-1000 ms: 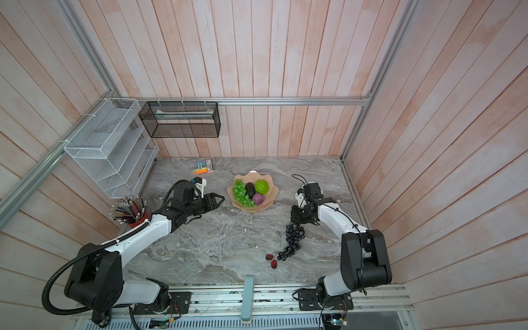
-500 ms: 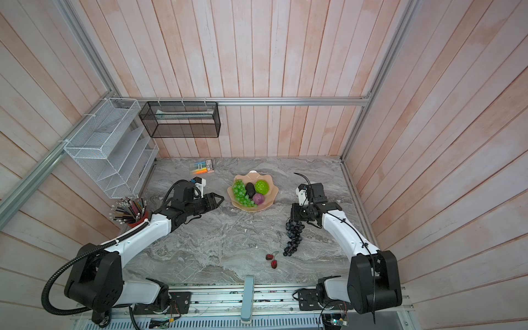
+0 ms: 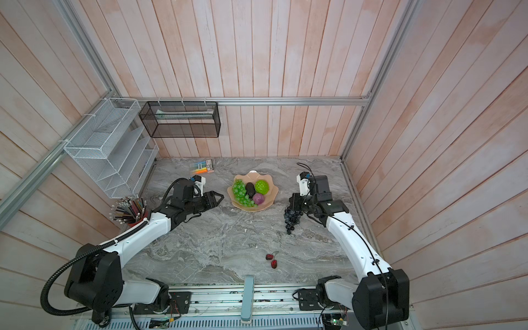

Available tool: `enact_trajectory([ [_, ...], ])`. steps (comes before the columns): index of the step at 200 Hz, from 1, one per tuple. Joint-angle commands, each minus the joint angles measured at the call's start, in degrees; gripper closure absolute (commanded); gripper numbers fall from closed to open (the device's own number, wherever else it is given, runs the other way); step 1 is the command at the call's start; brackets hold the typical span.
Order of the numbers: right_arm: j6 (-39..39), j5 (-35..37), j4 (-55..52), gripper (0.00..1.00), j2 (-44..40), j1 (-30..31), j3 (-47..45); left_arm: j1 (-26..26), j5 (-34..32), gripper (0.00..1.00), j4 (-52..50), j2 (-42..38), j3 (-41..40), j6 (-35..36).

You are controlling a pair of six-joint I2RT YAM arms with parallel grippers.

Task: Arrange fruit in a fruit bowl
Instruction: Place the fruits in the fruit bowl.

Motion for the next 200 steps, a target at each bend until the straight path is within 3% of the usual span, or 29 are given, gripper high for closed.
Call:
enact_trajectory([
  [1,1.45,-0.98,1.77,1.00,1.96,1.90,5.62,0.24,-1.74,0.40,-1.33,-2.01,1.70,0.48],
  [81,2.78,-3.66,6.52,1.00,17.92,10.51,25.78,0.25,-3.60,0.40,-3.13,-5.83,-0.02,-0.03],
  [160,8.24,-9.59,16.27,1.00,30.15,14.69,29.79,0.40,-4.26,0.40,-4.34,-7.38,-0.92,0.06],
  [200,7.28,-8.49,16.01,1.00,31.80,14.78,27.91,0.63,-4.54,0.41,-4.47,-8.00,-1.18,0.15],
])
